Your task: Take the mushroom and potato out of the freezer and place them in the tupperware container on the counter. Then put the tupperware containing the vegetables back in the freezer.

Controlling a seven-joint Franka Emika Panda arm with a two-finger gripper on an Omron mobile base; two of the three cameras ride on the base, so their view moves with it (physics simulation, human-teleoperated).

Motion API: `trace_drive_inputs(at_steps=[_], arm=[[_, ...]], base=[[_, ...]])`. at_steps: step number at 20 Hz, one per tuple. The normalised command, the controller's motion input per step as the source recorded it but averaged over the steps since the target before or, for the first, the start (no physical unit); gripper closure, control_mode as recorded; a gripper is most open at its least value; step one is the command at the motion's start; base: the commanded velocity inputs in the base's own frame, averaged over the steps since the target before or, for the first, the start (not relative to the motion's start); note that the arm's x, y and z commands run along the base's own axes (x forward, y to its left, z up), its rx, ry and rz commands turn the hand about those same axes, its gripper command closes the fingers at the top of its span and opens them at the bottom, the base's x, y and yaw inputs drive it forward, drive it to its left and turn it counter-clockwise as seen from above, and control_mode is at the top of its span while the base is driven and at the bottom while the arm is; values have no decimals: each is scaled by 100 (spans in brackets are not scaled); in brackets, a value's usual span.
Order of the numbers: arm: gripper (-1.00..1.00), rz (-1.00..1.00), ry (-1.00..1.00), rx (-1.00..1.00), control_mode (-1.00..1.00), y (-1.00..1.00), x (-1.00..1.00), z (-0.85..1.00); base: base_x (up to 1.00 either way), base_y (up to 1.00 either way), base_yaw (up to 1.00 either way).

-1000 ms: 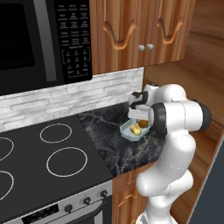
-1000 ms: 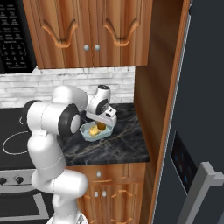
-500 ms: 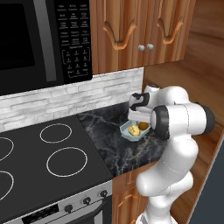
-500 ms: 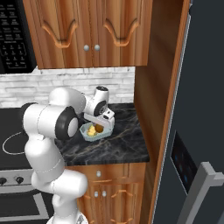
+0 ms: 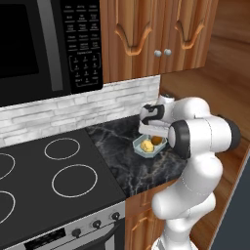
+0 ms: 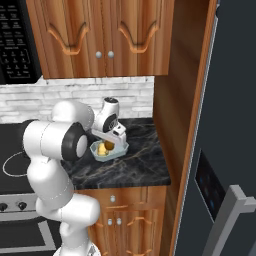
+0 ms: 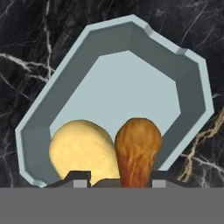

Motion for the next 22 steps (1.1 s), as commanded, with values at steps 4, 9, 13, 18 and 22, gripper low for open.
trace_drive_inputs(at_steps=[4, 9, 13, 18, 22], arm=[[-100, -2, 0, 0, -100, 6, 6, -5], [-100, -4, 0, 0, -100, -1, 0, 0], [-100, -7, 0, 0, -100, -4, 0, 7], [-100, -8, 0, 0, -100, -1, 0, 26], [-100, -9, -1, 0, -100, -7, 0, 38]], base=[[0, 0, 0], [0, 0, 0], [0, 0, 0], [0, 0, 0], [0, 0, 0]])
